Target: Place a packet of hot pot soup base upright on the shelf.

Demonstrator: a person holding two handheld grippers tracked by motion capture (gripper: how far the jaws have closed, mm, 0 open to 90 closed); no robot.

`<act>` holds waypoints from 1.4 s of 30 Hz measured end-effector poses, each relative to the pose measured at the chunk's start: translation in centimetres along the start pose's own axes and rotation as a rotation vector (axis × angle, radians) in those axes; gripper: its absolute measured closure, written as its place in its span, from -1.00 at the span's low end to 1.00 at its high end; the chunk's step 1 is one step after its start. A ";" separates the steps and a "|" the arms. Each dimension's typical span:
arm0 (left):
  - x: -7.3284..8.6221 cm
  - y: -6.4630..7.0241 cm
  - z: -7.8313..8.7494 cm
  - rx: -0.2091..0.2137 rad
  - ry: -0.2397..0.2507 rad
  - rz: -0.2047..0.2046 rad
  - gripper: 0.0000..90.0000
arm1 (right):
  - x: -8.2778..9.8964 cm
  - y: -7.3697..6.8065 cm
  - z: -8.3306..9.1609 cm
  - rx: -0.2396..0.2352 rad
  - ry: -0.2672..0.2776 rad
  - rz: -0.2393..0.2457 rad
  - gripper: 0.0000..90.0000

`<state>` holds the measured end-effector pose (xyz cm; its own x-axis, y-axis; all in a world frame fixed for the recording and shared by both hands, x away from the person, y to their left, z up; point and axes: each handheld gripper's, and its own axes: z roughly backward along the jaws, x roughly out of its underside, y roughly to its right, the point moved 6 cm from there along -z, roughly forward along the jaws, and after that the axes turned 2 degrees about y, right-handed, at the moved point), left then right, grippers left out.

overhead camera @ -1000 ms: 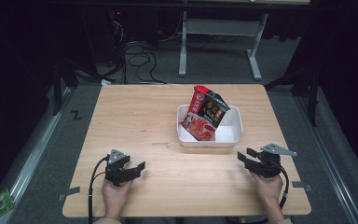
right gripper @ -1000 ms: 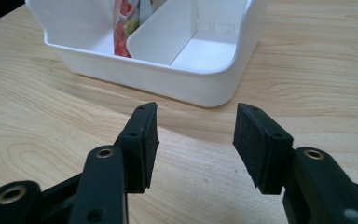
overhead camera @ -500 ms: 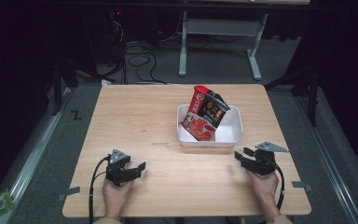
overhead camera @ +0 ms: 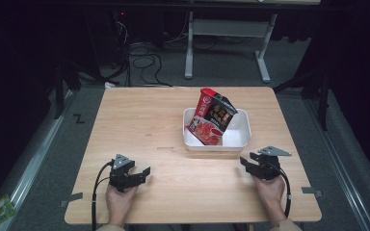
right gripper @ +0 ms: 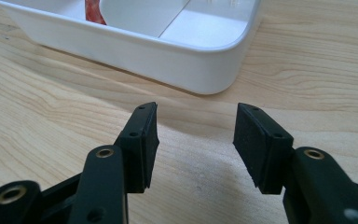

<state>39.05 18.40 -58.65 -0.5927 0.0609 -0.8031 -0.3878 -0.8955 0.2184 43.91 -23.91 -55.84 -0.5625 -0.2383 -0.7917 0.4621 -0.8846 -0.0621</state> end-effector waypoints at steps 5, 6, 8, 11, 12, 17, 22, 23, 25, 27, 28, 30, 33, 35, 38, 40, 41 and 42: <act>0.0 0.0 0.0 -0.001 -0.002 0.001 -0.41 | 0.1 -0.2 -0.2 -0.002 -0.006 0.002 0.11; 0.0 -0.1 0.0 -0.002 -0.005 -0.001 -0.41 | 0.2 -0.2 -0.4 -0.003 -0.001 0.003 0.11; 0.0 -0.1 0.1 -0.002 -0.002 -0.001 -0.42 | 0.4 -0.2 -0.5 -0.005 -0.001 0.001 0.11; 0.0 -0.1 0.1 -0.004 0.000 0.000 -0.42 | 0.7 -0.3 -0.5 -0.003 -0.007 -0.008 0.11; 0.0 -0.1 0.1 -0.004 0.000 0.000 -0.42 | 0.7 -0.3 -0.5 -0.003 -0.007 -0.008 0.11; 0.0 0.0 0.0 -0.004 0.001 0.001 -0.42 | 1.1 -0.2 -0.6 0.002 -0.006 -0.010 0.11; 0.0 0.0 0.0 -0.005 -0.007 -0.005 -0.42 | 1.2 -0.3 -0.6 0.010 0.002 -0.019 0.11; 0.0 0.0 0.0 -0.006 -0.009 -0.006 -0.42 | 1.2 -0.3 -0.6 0.013 0.012 -0.012 0.11; 0.0 0.0 0.0 -0.010 -0.012 -0.008 -0.42 | 1.2 -0.3 -0.6 0.010 0.011 -0.017 0.10; 0.0 0.0 0.0 -0.011 -0.011 -0.008 -0.42 | 1.3 -0.3 -0.6 0.005 0.011 -0.024 0.08; 0.0 0.0 0.0 -0.011 -0.011 -0.008 -0.42 | 1.3 -0.3 -0.6 0.005 0.011 -0.024 0.08; 0.0 0.0 0.0 -0.007 -0.003 -0.003 -0.42 | 1.3 -0.2 -0.6 0.003 0.007 -0.033 0.05; 0.0 -0.1 0.1 -0.012 -0.001 0.004 -0.42 | 1.4 -0.3 -0.5 0.002 -0.002 -0.027 0.00; 0.0 -0.1 0.1 -0.011 0.001 0.005 -0.42 | 1.5 -0.5 -0.5 0.004 -0.005 -0.015 -0.02; 0.0 -0.1 0.1 -0.011 0.002 0.006 -0.42 | 1.5 -0.6 -0.5 0.006 -0.013 -0.003 -0.04; 0.0 -0.1 0.1 -0.010 0.002 0.006 -0.42 | 1.5 -0.6 -0.5 0.007 -0.009 -0.008 -0.05; 0.0 -0.1 0.1 -0.010 0.002 0.006 -0.42 | 1.5 -0.6 -0.5 0.005 -0.009 -0.010 -0.06; 0.0 -0.1 0.1 -0.010 0.002 0.005 -0.42 | 1.5 -0.6 -0.5 0.005 -0.009 -0.010 -0.06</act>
